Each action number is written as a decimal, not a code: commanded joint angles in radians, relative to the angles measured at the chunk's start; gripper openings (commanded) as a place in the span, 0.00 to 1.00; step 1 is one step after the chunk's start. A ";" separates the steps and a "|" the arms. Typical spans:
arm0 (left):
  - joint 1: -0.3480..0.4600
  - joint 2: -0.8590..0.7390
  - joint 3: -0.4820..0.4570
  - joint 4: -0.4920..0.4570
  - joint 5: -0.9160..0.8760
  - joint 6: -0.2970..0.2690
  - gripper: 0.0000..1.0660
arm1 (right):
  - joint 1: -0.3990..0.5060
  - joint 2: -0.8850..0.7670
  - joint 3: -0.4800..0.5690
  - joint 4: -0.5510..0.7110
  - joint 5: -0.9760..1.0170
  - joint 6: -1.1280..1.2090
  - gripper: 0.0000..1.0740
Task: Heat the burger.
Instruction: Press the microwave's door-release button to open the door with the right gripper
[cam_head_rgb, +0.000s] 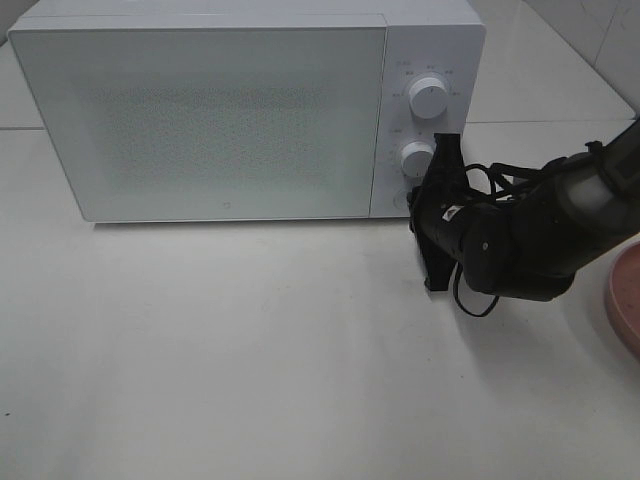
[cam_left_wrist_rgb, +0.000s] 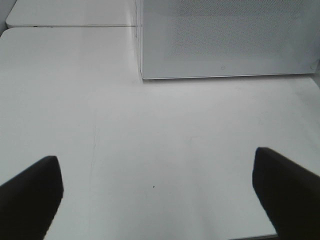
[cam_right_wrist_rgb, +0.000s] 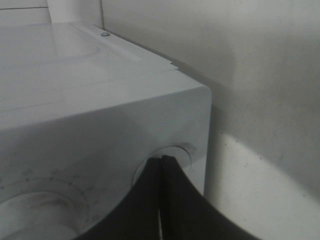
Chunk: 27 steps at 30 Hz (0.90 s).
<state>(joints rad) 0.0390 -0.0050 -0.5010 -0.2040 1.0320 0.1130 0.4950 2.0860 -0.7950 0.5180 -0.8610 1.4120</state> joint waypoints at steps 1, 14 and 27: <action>-0.002 -0.023 0.004 -0.002 -0.008 -0.005 0.92 | -0.006 0.011 -0.010 -0.018 -0.001 -0.005 0.00; -0.002 -0.023 0.004 -0.002 -0.008 -0.005 0.92 | -0.006 0.022 -0.037 -0.041 -0.027 0.009 0.00; -0.002 -0.023 0.004 -0.002 -0.008 -0.005 0.92 | -0.006 0.042 -0.098 -0.007 -0.112 -0.022 0.00</action>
<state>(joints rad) 0.0390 -0.0050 -0.5010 -0.2040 1.0320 0.1130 0.5010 2.1360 -0.8540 0.5220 -0.8720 1.4100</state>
